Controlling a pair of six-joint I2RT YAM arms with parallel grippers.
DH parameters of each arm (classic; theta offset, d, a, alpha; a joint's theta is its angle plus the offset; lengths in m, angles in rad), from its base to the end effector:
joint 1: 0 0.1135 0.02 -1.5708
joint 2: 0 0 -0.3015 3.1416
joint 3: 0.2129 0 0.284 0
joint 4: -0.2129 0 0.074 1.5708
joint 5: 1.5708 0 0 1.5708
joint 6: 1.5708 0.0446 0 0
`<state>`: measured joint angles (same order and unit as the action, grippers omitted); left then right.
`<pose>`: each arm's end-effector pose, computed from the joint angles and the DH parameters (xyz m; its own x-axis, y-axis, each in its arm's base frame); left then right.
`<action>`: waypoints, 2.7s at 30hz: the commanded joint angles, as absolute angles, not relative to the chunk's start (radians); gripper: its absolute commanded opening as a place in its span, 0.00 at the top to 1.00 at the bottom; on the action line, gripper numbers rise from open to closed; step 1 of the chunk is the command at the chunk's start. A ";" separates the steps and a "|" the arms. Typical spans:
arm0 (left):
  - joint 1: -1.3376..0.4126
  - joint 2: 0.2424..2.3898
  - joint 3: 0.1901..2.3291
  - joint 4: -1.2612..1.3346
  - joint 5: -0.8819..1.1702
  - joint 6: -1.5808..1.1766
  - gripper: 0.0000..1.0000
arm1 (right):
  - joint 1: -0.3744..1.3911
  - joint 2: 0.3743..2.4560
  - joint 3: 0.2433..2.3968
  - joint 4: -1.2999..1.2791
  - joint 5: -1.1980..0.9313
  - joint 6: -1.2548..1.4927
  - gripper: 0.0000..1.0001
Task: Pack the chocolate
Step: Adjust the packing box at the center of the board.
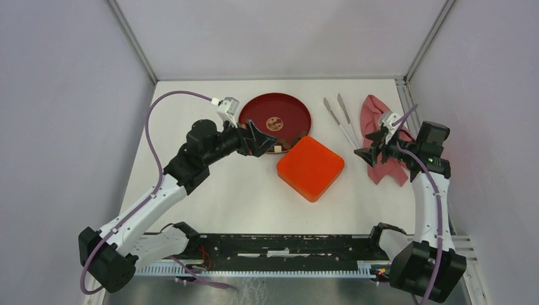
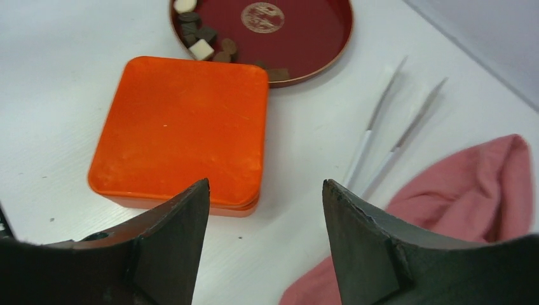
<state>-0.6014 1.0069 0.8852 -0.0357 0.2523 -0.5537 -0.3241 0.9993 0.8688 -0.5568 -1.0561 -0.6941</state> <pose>0.2059 -0.1548 0.3758 -0.5049 -0.2711 -0.8195 0.5710 0.6071 -0.5526 0.2153 -0.0314 0.3296 -0.1546 -0.2803 -0.9474 -0.7544 0.6526 -0.0700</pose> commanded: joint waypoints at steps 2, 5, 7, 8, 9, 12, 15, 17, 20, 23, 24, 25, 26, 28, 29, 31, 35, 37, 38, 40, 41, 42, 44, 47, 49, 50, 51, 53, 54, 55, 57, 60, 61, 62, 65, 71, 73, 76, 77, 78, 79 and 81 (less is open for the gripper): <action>-0.618 1.086 0.917 -0.087 0.308 -0.574 0.03 | -0.330 1.000 0.734 -0.470 -1.259 -0.536 0.31; -0.692 1.152 0.940 -0.116 0.204 -0.511 0.03 | -0.330 1.008 0.618 -0.329 -1.281 -0.386 0.35; -0.764 1.206 0.956 -0.117 0.135 -0.488 0.04 | -0.331 0.995 0.554 -0.220 -1.263 -0.281 0.36; -0.815 1.229 0.963 -0.113 0.078 -0.477 0.03 | -0.330 0.982 0.518 -0.159 -1.247 -0.222 0.37; -0.863 1.247 0.967 -0.104 0.019 -0.465 0.03 | -0.330 0.968 0.490 -0.089 -1.223 -0.158 0.37; -0.956 1.300 0.978 -0.068 -0.094 -0.457 0.03 | -0.335 0.922 0.399 0.079 -1.151 -0.012 0.37; -0.963 1.334 0.964 -0.019 -0.145 -0.458 0.03 | -0.347 0.894 0.304 0.236 -1.122 0.173 0.37; -0.925 1.354 0.953 0.010 -0.145 -0.453 0.02 | -0.347 0.890 0.260 0.321 -1.123 0.300 0.38; -0.803 1.403 0.957 0.085 0.029 -0.463 0.03 | -0.347 0.902 0.214 0.452 -1.138 0.449 0.38; -0.712 1.470 1.001 0.092 0.133 -0.472 0.04 | -0.347 0.918 0.183 0.515 -1.126 0.532 0.39; -0.694 1.494 1.023 0.073 0.145 -0.467 0.04 | -0.347 0.923 0.170 0.551 -1.122 0.565 0.39; -0.675 1.517 1.045 0.053 0.146 -0.460 0.04 | -0.347 0.932 0.156 0.578 -1.115 0.596 0.39; -0.664 1.540 1.062 0.034 0.151 -0.453 0.05 | -0.347 0.940 0.153 0.583 -1.107 0.616 0.40; -0.645 1.584 1.090 0.009 0.155 -0.443 0.07 | -0.345 0.962 0.147 0.589 -1.102 0.640 0.41; -0.634 1.604 1.100 0.006 0.167 -0.438 0.09 | -0.345 0.979 0.144 0.591 -1.094 0.652 0.41; -0.616 1.642 1.109 0.006 0.204 -0.449 0.11 | -0.345 1.013 0.134 0.585 -1.064 0.663 0.42; -0.605 1.708 1.146 -0.028 0.237 -0.458 0.16 | -0.319 1.113 0.140 0.590 -1.058 0.668 0.43; -0.604 1.731 1.171 -0.055 0.241 -0.453 0.18 | -0.294 1.166 0.159 0.603 -1.068 0.663 0.45; -0.605 1.738 1.179 -0.058 0.247 -0.452 0.19 | -0.279 1.183 0.166 0.606 -1.069 0.663 0.46; -0.605 1.762 1.207 -0.088 0.250 -0.447 0.21 | -0.265 1.209 0.178 0.621 -1.068 0.664 0.47; -0.606 1.779 1.224 -0.105 0.256 -0.444 0.22 | -0.263 1.219 0.181 0.618 -1.067 0.662 0.47; -0.605 1.794 1.238 -0.119 0.260 -0.443 0.23 | -0.262 1.227 0.185 0.616 -1.065 0.664 0.47; -0.605 1.817 1.259 -0.141 0.256 -0.446 0.24 | -0.253 1.243 0.190 0.617 -1.067 0.668 0.48; -0.604 1.839 1.283 -0.168 0.251 -0.450 0.23 | -0.240 1.272 0.198 0.635 -1.073 0.689 0.49; -0.605 1.853 1.296 -0.189 0.254 -0.449 0.23 | -0.233 1.291 0.199 0.670 -1.082 0.722 0.50; -0.606 1.860 1.302 -0.198 0.258 -0.450 0.23 | -0.231 1.295 0.198 0.679 -1.084 0.733 0.50; -0.607 1.865 1.305 -0.205 0.258 -0.450 0.24 | -0.229 1.297 0.197 0.680 -1.083 0.738 0.50; -0.608 1.869 1.307 -0.213 0.261 -0.450 0.24 | -0.228 1.298 0.192 0.681 -1.080 0.744 0.50; -0.609 1.871 1.308 -0.217 0.260 -0.451 0.24 | -0.226 1.301 0.193 0.685 -1.084 0.752 0.50; -0.610 1.873 1.308 -0.221 0.260 -0.451 0.24 | -0.224 1.304 0.193 0.698 -1.088 0.762 0.50; -0.612 1.882 1.314 -0.234 0.261 -0.449 0.24 | -0.221 1.309 0.192 0.718 -1.093 0.786 0.50; -0.617 1.898 1.333 -0.259 0.256 -0.448 0.25 | -0.215 1.317 0.191 0.726 -1.098 0.805 0.50; -0.620 1.904 1.339 -0.264 0.255 -0.447 0.26 | -0.215 1.321 0.191 0.725 -1.098 0.812 0.50; -0.620 1.908 1.344 -0.271 0.252 -0.446 0.26 | -0.215 1.326 0.191 0.723 -1.097 0.819 0.50; -0.626 1.923 1.365 -0.298 0.233 -0.449 0.28 | -0.215 1.340 0.196 0.724 -1.100 0.849 0.50; -0.650 1.928 1.368 -0.328 0.213 -0.451 0.31 | -0.216 1.342 0.201 0.729 -1.099 0.876 0.51; -0.659 1.919 1.355 -0.326 0.215 -0.454 0.33 | -0.215 1.341 0.202 0.731 -1.100 0.876 0.51; -0.668 1.897 1.320 -0.303 0.236 -0.467 0.36 | -0.213 1.341 0.204 0.736 -1.107 0.880 0.51; -0.671 1.887 1.306 -0.293 0.244 -0.474 0.38 | -0.213 1.340 0.204 0.738 -1.112 0.884 0.51; -0.673 1.878 1.292 -0.283 0.250 -0.479 0.39 | -0.210 1.337 0.204 0.738 -1.112 0.884 0.51; -0.676 1.871 1.278 -0.277 0.257 -0.483 0.39 | -0.207 1.335 0.205 0.738 -1.113 0.884 0.52; -0.680 1.849 1.247 -0.257 0.271 -0.498 0.42 | -0.205 1.326 0.205 0.738 -1.116 0.884 0.52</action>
